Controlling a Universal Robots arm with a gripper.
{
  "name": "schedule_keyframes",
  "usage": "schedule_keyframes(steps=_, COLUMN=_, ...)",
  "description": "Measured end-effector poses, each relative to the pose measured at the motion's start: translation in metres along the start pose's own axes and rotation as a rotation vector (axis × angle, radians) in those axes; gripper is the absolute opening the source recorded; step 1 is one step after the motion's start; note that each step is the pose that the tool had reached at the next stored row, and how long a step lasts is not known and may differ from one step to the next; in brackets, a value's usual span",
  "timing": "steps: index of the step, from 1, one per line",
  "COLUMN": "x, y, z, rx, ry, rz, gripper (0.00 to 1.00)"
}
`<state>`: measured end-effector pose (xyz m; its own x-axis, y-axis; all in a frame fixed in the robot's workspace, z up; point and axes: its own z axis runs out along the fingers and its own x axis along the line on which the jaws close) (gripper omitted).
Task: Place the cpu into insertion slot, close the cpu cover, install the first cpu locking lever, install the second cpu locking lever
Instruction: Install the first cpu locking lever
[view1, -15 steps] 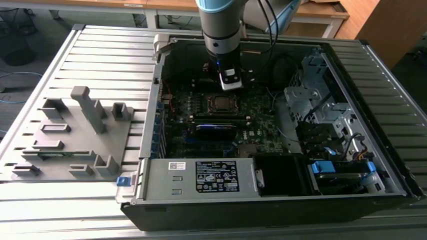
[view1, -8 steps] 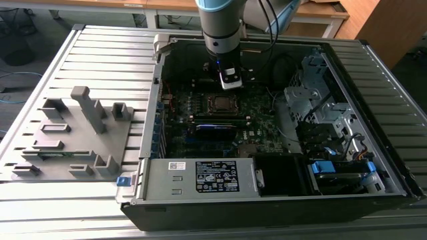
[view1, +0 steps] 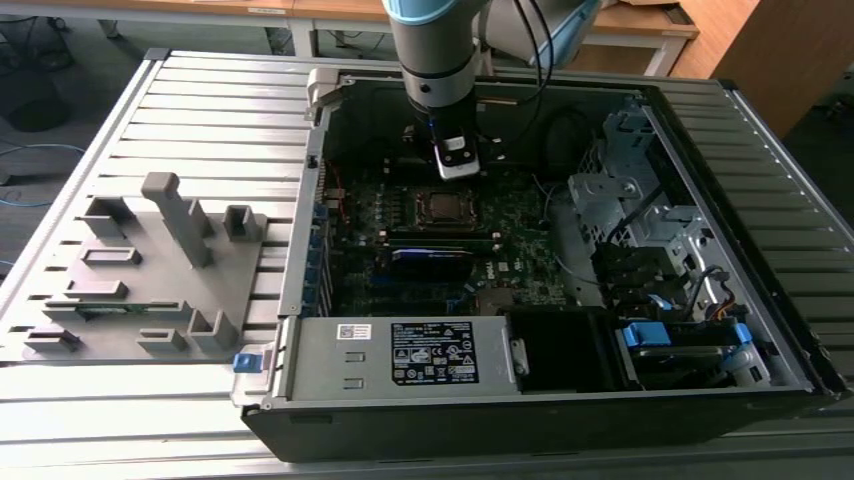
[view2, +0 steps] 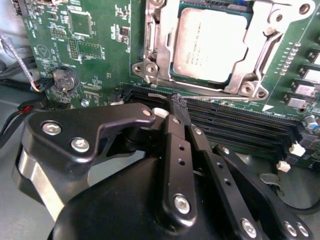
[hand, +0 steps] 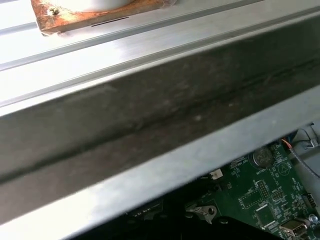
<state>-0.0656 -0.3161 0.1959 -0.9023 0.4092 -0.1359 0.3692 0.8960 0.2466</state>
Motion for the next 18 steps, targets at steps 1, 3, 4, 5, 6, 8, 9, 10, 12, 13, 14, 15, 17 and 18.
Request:
schedule_keyframes(steps=1, x=0.0007, y=-0.0003, z=0.0003, rx=-0.0014, ry=-0.002, rz=0.0, gripper=0.11)
schedule_keyframes(steps=3, x=0.0015, y=-0.0008, z=0.0007, rx=-0.0043, ry=-0.0058, rz=-0.001, gripper=0.11)
schedule_keyframes(steps=4, x=0.0016, y=-0.0009, z=0.0007, rx=-0.0048, ry=-0.0065, rz=-0.001, gripper=0.11)
schedule_keyframes(steps=5, x=0.0016, y=-0.0009, z=0.0007, rx=-0.0048, ry=-0.0066, rz=-0.001, gripper=0.11)
schedule_keyframes(steps=6, x=0.0016, y=-0.0009, z=0.0007, rx=-0.0049, ry=-0.0068, rz=-0.001, gripper=0.11)
schedule_keyframes(steps=8, x=0.0017, y=-0.001, z=0.0008, rx=-0.0053, ry=-0.0072, rz=-0.001, gripper=0.11)
schedule_keyframes(steps=9, x=0.0016, y=-0.0013, z=0.0007, rx=-0.0053, ry=-0.0073, rz=-0.001, gripper=0.11)
schedule_keyframes(steps=10, x=0.0014, y=-0.0017, z=0.0007, rx=-0.0051, ry=-0.0072, rz=-0.001, gripper=0.11)
schedule_keyframes(steps=12, x=0.001, y=-0.0025, z=0.0007, rx=-0.0053, ry=-0.0072, rz=-0.002, gripper=0.11)
schedule_keyframes(steps=13, x=0.001, y=-0.0027, z=0.0007, rx=-0.0053, ry=-0.0073, rz=-0.002, gripper=0.11)
schedule_keyframes(steps=14, x=0.001, y=-0.0027, z=0.0007, rx=-0.0053, ry=-0.0073, rz=-0.002, gripper=0.11)
schedule_keyframes(steps=15, x=0.001, y=-0.0027, z=0.0007, rx=-0.0052, ry=-0.0073, rz=-0.002, gripper=0.11)
schedule_keyframes(steps=17, x=0.0009, y=-0.0027, z=0.0008, rx=-0.0058, ry=-0.0084, rz=-0.002, gripper=0.11)
schedule_keyframes(steps=18, x=0.0011, y=-0.0029, z=0.001, rx=-0.0071, ry=-0.0111, rz=-0.003, gripper=0.11)
